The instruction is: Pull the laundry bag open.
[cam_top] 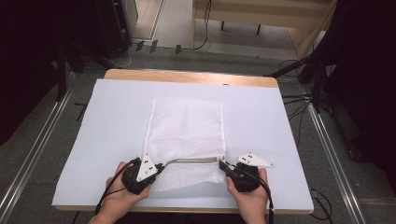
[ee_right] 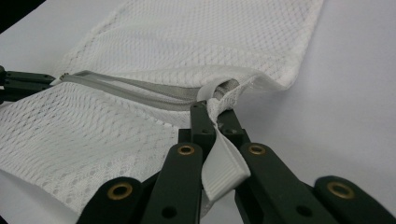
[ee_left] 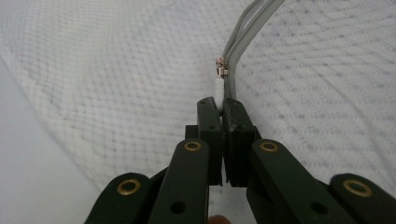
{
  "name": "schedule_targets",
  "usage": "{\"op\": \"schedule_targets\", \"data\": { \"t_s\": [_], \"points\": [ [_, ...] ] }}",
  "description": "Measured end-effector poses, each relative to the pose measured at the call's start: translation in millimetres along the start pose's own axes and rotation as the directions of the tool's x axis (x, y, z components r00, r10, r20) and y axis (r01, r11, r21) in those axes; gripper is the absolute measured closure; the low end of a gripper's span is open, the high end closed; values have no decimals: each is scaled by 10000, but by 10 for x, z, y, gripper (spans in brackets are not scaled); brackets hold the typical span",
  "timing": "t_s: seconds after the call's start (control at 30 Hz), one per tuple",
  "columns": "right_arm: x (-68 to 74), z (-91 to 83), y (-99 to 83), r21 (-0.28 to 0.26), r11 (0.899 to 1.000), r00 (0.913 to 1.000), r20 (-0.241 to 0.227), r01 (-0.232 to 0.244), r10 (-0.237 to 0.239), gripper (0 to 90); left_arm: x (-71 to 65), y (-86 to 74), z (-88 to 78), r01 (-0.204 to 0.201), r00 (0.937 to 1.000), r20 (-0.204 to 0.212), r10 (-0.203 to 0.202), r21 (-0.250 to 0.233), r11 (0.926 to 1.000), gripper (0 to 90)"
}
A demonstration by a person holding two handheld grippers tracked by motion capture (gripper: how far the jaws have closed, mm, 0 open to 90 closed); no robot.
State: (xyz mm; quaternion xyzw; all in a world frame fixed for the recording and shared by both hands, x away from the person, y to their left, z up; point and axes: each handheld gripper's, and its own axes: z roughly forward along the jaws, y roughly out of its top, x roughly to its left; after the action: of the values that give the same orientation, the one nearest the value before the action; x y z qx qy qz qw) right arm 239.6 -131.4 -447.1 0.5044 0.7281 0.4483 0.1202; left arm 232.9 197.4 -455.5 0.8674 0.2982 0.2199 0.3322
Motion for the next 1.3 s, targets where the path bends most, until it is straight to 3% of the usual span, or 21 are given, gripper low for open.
{"op": "schedule_targets", "data": {
  "t_s": [0.2, 0.93, 1.07, 1.2, 1.27, 1.3],
  "points": [
    [-3, 0, -1, 20, 10000, 9999, 68, 82, -82, 900, 101, -74, -78, 310, 9995, 47, -310, -3, 9995, 887],
    [-31, 21, -8, 82, 9998, 9996, 220, 181, -182, 900, 248, -233, -243, 521, 9986, 40, -521, 86, 9986, 887],
    [-31, 24, -9, 123, 9996, 9989, 393, 246, -250, 900, 274, -277, -260, 440, 9990, -137, -436, 266, 9987, 887],
    [-105, 9, -14, 119, 9999, 9978, 664, 58, -66, 900, 369, -392, -297, 728, 9970, -315, -712, 501, 9961, 887],
    [-161, -11, -16, 72, 9998, 9988, 457, -203, 199, 900, 410, -442, -324, 1025, 9947, -110, -1022, 402, 9939, 887],
    [-171, -13, -22, 102, 9997, 9993, 315, -226, 223, 900, 402, -452, -332, 916, 9957, -181, -908, 466, 9947, 887]
  ]
}}
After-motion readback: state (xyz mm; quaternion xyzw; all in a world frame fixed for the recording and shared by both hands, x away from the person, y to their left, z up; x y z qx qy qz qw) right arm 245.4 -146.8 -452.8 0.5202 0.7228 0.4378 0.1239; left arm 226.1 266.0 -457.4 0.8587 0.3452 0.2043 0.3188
